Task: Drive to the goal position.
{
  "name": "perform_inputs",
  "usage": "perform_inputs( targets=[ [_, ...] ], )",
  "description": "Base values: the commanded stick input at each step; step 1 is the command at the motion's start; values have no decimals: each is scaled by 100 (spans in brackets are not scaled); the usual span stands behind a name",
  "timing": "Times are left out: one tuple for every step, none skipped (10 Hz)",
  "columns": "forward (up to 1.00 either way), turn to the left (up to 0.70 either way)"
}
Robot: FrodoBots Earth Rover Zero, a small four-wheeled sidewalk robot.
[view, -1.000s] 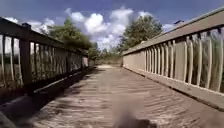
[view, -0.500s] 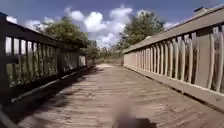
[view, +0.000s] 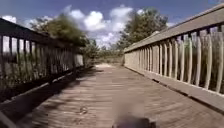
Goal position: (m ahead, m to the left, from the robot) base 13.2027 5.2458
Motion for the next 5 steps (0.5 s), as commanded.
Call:
perform_inputs(
  targets=[
    [85, 0],
    [85, 0],
    [85, 0],
    [85, 0],
    [85, 0]
  ],
)
